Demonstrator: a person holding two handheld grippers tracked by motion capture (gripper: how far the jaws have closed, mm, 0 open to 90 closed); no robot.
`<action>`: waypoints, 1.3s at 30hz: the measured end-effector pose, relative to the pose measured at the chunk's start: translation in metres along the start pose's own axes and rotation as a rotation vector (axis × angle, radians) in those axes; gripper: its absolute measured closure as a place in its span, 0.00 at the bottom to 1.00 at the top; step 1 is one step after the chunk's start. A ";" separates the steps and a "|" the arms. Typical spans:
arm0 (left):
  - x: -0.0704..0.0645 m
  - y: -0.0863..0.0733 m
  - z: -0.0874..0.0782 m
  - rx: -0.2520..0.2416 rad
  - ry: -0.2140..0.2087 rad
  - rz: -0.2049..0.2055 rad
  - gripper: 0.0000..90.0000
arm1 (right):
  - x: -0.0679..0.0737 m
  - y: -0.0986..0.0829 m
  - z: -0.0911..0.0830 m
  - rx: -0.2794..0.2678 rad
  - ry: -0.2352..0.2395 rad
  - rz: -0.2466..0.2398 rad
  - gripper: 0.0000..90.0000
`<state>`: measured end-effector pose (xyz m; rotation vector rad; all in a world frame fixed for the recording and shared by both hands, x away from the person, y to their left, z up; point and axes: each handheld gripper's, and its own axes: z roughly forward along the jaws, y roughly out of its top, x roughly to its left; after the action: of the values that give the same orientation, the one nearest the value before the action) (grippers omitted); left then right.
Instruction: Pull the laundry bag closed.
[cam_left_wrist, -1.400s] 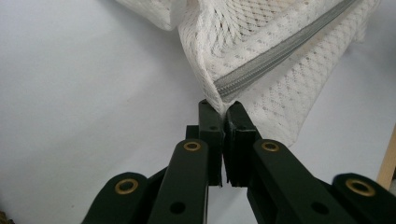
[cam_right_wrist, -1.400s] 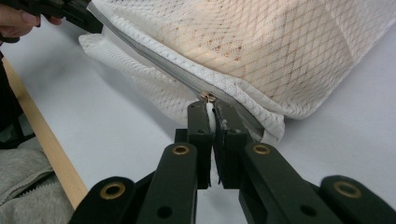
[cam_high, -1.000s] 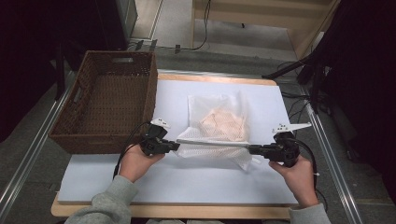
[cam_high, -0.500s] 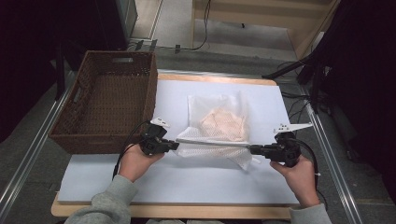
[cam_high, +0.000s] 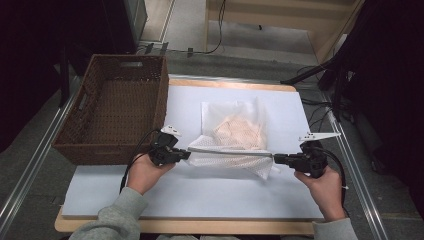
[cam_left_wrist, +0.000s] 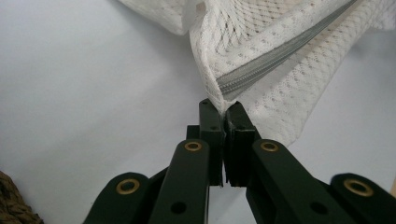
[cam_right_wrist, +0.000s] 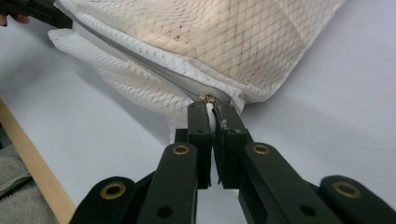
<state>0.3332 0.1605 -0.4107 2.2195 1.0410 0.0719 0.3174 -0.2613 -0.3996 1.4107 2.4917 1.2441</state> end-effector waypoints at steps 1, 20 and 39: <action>0.000 0.000 0.000 0.000 0.000 0.000 0.98 | 0.000 0.000 0.000 0.000 0.000 0.000 0.97; -0.010 -0.004 0.012 0.005 -0.032 -0.001 0.97 | -0.005 -0.001 -0.002 -0.001 -0.051 0.040 0.97; -0.028 -0.016 0.033 0.034 -0.123 -0.009 0.93 | -0.012 -0.005 0.001 0.003 -0.072 0.060 0.96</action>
<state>0.3139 0.1304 -0.4395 2.2197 0.9915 -0.0860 0.3214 -0.2705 -0.4078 1.5131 2.4230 1.1768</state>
